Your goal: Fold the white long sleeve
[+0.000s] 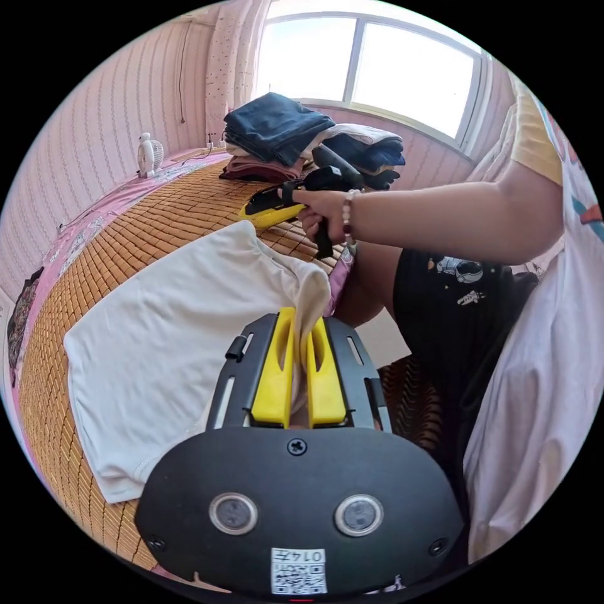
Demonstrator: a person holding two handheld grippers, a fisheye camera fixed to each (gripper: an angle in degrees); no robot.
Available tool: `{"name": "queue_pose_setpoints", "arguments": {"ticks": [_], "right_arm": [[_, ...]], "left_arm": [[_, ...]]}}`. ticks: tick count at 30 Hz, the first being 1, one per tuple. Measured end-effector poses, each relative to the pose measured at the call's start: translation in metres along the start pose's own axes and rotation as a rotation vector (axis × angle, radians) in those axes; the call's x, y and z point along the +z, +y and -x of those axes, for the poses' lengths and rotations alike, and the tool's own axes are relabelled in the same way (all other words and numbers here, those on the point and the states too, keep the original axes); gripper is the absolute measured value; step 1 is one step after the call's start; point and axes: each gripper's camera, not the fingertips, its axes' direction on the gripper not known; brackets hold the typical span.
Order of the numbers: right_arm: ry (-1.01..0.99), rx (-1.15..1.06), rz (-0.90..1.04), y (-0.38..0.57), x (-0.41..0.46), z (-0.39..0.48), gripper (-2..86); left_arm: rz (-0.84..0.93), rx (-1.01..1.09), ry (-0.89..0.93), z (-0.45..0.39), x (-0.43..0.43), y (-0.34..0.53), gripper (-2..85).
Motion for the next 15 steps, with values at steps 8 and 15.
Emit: {"name": "queue_pose_setpoints", "arguments": {"ticks": [8, 15], "right_arm": [[-0.018, -0.061, -0.092, 0.007, -0.08, 0.002, 0.3], [0.094, -0.243, -0.157, 0.003, -0.161, 0.054, 0.3]], "left_arm": [[-0.135, 0.038, 0.036, -0.002, -0.026, 0.005, 0.1], [-0.388, -0.09, 0.193, 0.007, -0.053, 0.006, 0.2]]}}
